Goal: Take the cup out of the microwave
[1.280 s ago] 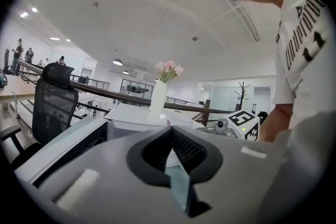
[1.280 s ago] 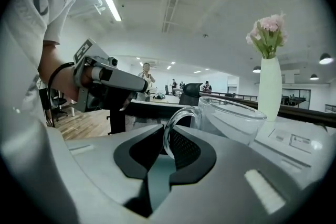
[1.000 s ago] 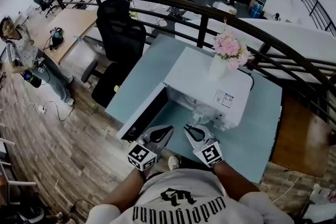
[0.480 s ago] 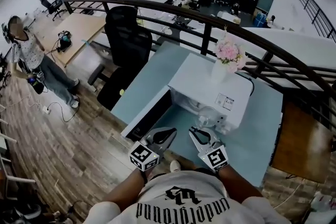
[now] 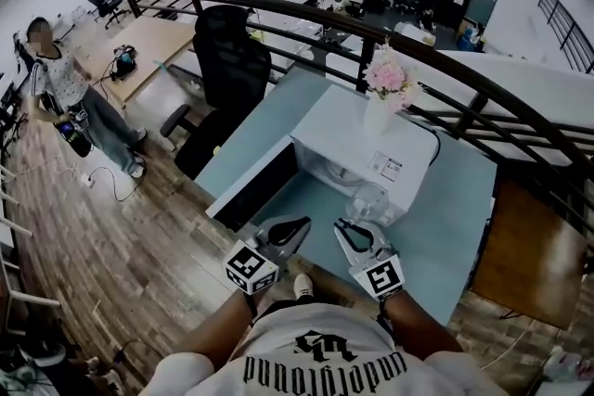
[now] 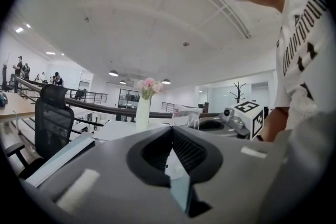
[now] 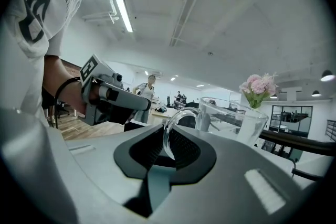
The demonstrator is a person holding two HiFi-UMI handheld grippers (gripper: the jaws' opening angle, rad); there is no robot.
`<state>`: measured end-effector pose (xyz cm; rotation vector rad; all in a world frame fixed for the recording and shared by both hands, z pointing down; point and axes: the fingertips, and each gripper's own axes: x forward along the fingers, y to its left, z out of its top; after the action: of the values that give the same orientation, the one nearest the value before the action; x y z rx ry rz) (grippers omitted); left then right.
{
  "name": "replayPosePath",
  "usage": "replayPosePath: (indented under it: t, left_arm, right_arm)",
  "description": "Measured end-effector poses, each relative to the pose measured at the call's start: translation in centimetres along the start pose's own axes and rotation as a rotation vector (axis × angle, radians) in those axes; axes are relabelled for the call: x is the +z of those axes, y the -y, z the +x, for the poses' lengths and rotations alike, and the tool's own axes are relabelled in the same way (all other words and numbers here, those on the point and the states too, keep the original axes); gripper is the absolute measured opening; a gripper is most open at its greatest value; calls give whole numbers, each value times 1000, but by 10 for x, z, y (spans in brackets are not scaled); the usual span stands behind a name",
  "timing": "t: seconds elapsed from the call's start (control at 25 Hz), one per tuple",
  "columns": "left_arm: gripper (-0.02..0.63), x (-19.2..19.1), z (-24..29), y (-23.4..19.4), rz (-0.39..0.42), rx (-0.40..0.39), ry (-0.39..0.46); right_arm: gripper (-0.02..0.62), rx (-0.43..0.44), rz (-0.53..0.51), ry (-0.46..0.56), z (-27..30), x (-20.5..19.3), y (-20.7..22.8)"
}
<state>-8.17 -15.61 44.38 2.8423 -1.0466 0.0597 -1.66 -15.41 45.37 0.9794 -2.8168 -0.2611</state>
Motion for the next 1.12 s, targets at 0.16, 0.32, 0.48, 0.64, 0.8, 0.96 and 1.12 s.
replayPosePath:
  t: [0.16,0.32,0.48,0.64,0.8,0.96,1.12]
  left_arm:
    - [50,5,-6,28,24,0,6]
    - [51,5,-14,44,45,-3,11]
    - [51,9,-25,60,55,-20,11]
    - [51,15,-30,93,68,-47,20]
    - [50,19,-44,100,77,-86,30]
    - [51,23,-73,100,79,-119,35]
    - [50,27,-108,96,93,-161,39]
  right_arm:
    - [40,-1,17,3,-24,7,-11]
    - [40,-2,16,1,-39,5,-26]
    - [40,-16,34,2,-54,9,-45]
    - [40,-34,25,8,-85,17,-62]
    - [40,-71,13,-1,-91,25,-75]
    - [40,-120,10,5,-87,40,-97]
    - [40,-156,0,-15,-76,54,-127]
